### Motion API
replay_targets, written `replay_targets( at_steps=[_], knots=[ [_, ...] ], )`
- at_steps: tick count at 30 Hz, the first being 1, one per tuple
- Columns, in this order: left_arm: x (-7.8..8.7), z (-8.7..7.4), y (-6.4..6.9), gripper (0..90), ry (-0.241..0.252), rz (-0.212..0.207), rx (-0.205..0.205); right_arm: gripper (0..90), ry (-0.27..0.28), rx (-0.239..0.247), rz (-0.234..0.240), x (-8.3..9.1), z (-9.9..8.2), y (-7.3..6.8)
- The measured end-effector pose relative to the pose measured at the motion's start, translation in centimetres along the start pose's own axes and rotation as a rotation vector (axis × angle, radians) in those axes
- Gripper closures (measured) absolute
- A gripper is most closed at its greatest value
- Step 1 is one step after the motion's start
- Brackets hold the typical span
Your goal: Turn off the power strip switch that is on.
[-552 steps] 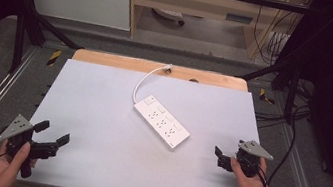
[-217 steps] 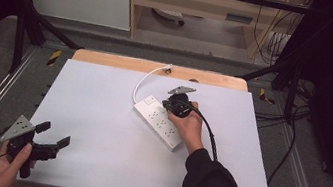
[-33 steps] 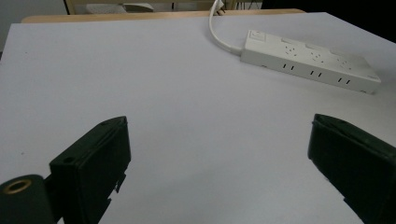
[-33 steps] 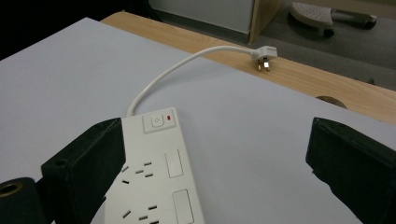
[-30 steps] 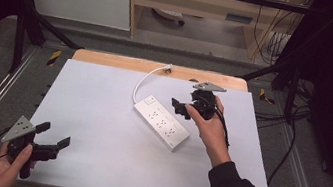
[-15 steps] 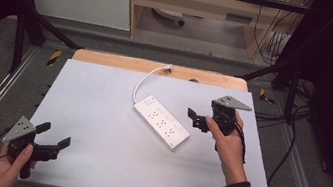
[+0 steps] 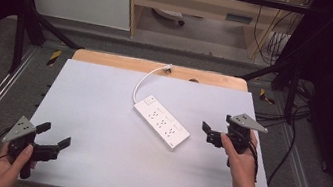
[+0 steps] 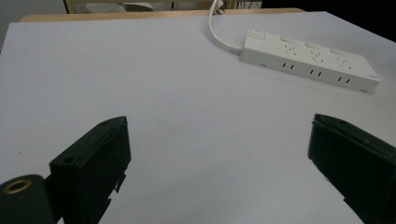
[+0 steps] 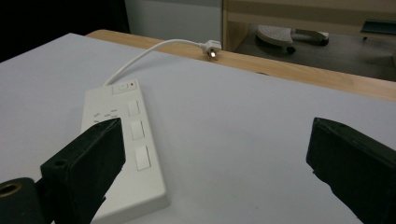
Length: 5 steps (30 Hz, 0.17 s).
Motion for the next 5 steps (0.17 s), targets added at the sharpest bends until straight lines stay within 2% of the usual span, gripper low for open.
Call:
replay_targets(
  at_steps=[5],
  knots=[
    [-0.1,0.0,0.0,5.8,-0.002,0.000,-0.003,4.8,-0.021,-0.023,-0.024,-0.1,-2.7,1.2]
  ],
)
Point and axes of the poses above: each handheld gripper's, and its own axes: x roughly backward along the jaws, z roughly out of its top, y roughly to its right, the point moved 10 cm from there along -x, roughly forward along the jaws, and after that the axes turned 7 degrees about -y, right-handed, at the moved point
